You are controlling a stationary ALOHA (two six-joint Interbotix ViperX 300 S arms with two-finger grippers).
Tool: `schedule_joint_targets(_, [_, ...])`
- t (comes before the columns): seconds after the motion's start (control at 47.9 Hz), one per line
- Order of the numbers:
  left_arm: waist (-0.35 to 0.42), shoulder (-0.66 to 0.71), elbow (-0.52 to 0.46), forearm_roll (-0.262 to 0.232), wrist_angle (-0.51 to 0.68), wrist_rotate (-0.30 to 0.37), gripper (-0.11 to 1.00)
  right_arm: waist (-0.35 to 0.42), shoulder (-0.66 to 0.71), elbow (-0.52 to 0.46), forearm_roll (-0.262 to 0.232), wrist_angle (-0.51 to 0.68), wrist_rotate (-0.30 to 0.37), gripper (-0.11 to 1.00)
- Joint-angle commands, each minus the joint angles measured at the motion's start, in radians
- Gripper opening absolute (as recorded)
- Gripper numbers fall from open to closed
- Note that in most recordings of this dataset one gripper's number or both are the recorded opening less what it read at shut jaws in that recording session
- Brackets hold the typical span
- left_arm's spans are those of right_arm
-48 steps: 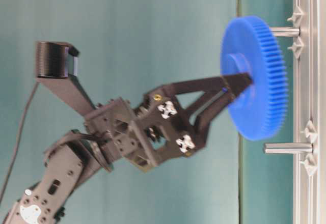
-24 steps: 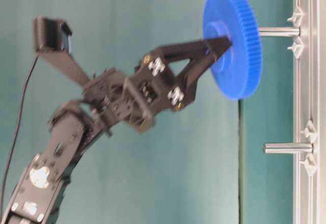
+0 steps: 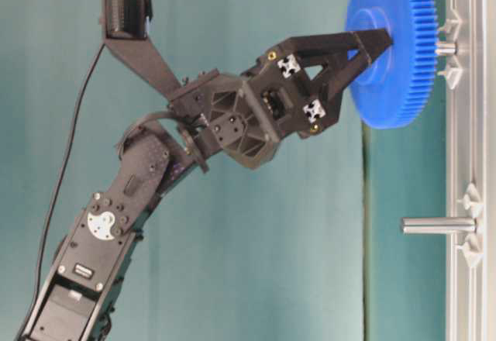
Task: Find the location of the shaft and insert the large gear.
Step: 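Carry the gear with the left gripper over the right-hand shaft, then align the gear's center hole with the shaft and lower it on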
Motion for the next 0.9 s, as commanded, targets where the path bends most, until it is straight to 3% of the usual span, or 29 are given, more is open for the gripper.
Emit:
schedule_joint_targets(0.0, [0.015,-0.014,-0.026,0.003,0.002,0.002,0.72,-0.008,0.008,-0.006,0.000,-0.005,0.009,0.06])
schedule_joint_targets(0.334, [0.057,-0.020,-0.031,0.003,0.003,0.002,0.72,-0.020,0.005,-0.005,0.000,-0.005,0.009,0.06])
schedule_joint_targets(0.877, [0.057,-0.017,-0.031,0.003,0.015,-0.009,0.72,-0.020,0.002,-0.006,0.000,-0.005,0.009,0.06])
